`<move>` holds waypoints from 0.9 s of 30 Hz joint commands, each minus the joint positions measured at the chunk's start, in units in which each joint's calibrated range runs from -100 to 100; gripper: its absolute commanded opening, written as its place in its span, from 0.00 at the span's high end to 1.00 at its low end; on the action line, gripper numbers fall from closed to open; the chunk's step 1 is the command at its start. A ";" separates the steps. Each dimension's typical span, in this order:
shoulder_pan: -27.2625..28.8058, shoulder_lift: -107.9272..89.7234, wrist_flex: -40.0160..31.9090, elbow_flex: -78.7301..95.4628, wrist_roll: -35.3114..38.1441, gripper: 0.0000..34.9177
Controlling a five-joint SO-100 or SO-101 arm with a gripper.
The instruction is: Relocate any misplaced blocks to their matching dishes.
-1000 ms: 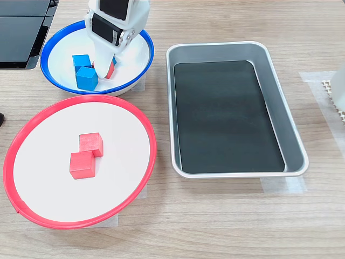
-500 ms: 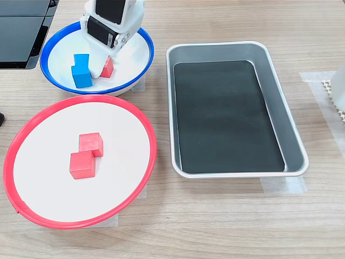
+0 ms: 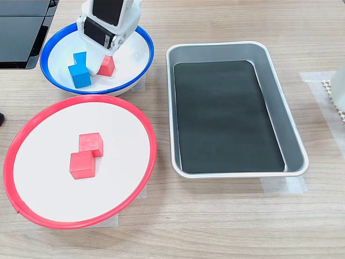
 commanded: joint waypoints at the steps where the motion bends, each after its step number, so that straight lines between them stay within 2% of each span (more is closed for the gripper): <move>1: -0.56 -2.41 0.41 -0.06 0.15 0.70; 6: -0.56 -3.26 0.41 1.21 0.20 0.63; 18: -0.84 -5.31 0.41 4.12 0.68 0.64; 24: -0.75 -5.23 0.32 4.12 1.17 0.76; 27: -0.75 -5.14 0.32 4.12 1.61 0.90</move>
